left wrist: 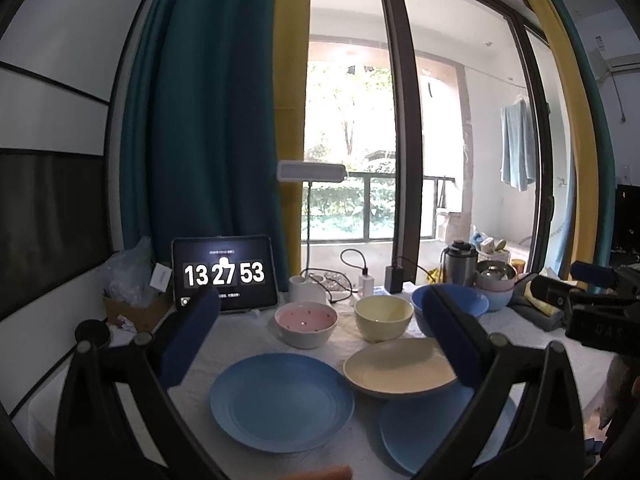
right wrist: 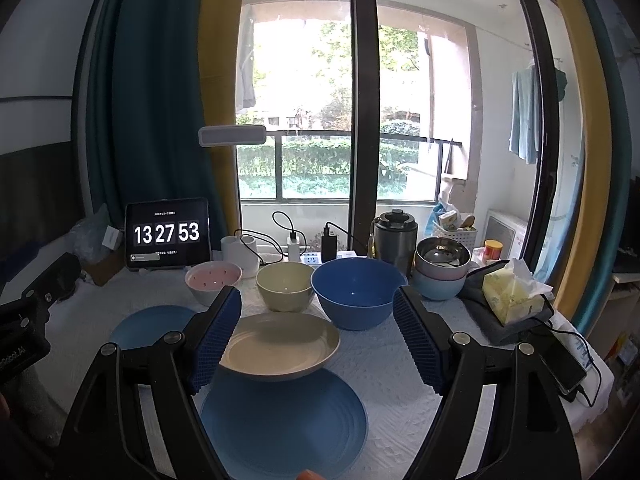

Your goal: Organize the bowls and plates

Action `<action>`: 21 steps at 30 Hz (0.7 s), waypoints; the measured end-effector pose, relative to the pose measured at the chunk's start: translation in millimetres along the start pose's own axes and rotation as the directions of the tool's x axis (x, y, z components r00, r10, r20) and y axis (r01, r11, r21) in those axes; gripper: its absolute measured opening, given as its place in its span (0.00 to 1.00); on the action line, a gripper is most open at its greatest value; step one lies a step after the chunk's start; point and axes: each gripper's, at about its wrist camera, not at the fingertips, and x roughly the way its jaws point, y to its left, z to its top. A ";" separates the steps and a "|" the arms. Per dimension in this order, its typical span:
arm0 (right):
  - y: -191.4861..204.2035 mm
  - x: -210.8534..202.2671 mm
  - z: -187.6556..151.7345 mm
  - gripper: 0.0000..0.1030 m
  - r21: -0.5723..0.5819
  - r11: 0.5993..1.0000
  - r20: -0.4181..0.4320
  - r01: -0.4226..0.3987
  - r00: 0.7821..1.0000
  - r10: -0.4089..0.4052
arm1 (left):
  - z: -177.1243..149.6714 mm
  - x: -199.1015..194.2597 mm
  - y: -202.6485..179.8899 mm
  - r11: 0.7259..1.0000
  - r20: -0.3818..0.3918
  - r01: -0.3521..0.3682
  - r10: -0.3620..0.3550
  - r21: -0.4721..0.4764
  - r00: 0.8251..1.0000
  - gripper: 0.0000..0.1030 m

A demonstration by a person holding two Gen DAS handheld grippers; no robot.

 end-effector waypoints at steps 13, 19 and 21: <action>1.7 5.9 2.1 0.79 0.005 1.000 -0.014 -0.012 1.000 0.012 | -0.1 3.1 4.5 1.000 -0.008 -0.009 0.009 -0.001 1.000 0.99; -0.8 8.9 2.1 0.79 0.009 1.000 -0.023 -0.006 1.000 0.006 | 0.1 4.2 2.6 1.000 -0.016 -0.003 0.003 0.004 1.000 0.99; -1.3 9.5 2.1 0.79 0.011 1.000 -0.024 -0.004 1.000 0.004 | 0.6 4.0 1.6 1.000 -0.015 -0.001 0.001 0.005 1.000 0.99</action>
